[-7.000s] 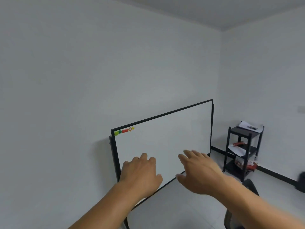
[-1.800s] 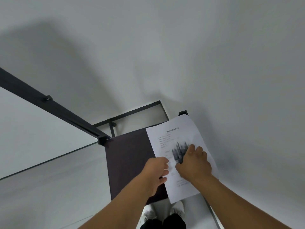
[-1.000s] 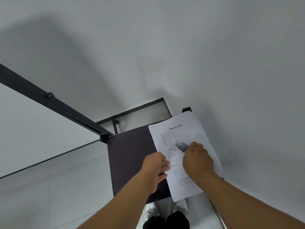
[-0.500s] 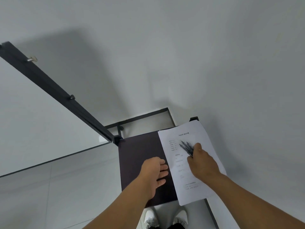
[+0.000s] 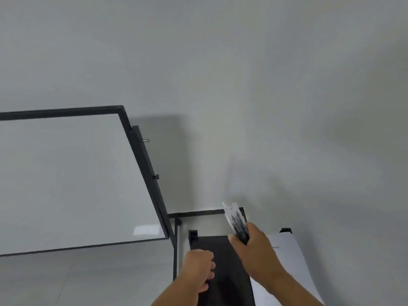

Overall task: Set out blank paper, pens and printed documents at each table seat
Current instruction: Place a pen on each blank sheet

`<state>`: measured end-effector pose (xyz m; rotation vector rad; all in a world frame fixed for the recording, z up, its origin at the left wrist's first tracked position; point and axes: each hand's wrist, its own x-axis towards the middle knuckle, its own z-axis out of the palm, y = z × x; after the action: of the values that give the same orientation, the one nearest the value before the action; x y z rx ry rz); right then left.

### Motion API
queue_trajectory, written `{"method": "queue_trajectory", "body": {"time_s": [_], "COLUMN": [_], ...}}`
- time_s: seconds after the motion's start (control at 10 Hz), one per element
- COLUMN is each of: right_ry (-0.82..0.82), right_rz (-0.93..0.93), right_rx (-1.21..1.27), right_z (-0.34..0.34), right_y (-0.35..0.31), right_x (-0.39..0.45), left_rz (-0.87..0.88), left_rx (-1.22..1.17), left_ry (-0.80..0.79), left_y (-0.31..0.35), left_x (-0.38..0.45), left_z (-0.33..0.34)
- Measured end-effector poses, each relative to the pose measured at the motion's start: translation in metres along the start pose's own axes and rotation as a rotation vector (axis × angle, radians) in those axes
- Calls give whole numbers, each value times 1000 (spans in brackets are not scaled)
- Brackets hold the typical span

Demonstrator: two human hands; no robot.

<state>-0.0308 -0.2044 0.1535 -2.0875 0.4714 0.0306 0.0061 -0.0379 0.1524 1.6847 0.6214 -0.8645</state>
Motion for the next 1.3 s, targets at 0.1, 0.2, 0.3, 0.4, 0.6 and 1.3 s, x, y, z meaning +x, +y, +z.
{"method": "queue_trajectory", "body": {"time_s": [0.1,0.2,0.3,0.4,0.6,1.3], "right_ry": [-36,-81,-140,-217,-397,-1119], "right_rz": [-30,-71,-140,-211,-316,-701], "right_rx": [109,190,199,206,214,134], "right_z": [14,27,42,59,89,286], "right_y": [-33,-58,-80,-104,-127,-231], "right_x": [1,2,0,-1,-16,-250], "left_rz": [45,65,136,163,140,-45], "left_rx": [11,-3,6,-89,-376,-892], "left_ry": [14,59,104,194,465,906], "left_y": [4,3,-5,-9,-49,-260], "left_x": [-9,-17,-30,-42,-71,-260], "left_z": [-28,-49,-74,-100,-128,-279]}}
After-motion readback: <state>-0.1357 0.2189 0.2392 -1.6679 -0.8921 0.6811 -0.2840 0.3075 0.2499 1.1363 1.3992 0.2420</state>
